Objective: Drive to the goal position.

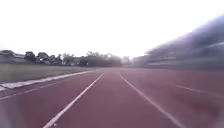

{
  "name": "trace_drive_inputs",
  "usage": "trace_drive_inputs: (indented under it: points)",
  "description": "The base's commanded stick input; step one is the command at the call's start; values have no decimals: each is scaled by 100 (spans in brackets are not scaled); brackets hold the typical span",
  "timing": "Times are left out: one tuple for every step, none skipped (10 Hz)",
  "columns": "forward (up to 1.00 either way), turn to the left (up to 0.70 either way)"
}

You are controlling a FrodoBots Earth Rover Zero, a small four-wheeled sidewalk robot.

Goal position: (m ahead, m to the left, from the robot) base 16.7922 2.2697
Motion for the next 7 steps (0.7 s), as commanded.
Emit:
trace_drive_inputs:
  points:
    - [70,1]
    - [70,-3]
    - [70,-9]
    - [70,-27]
    - [70,-35]
    - [70,-35]
    - [70,-35]
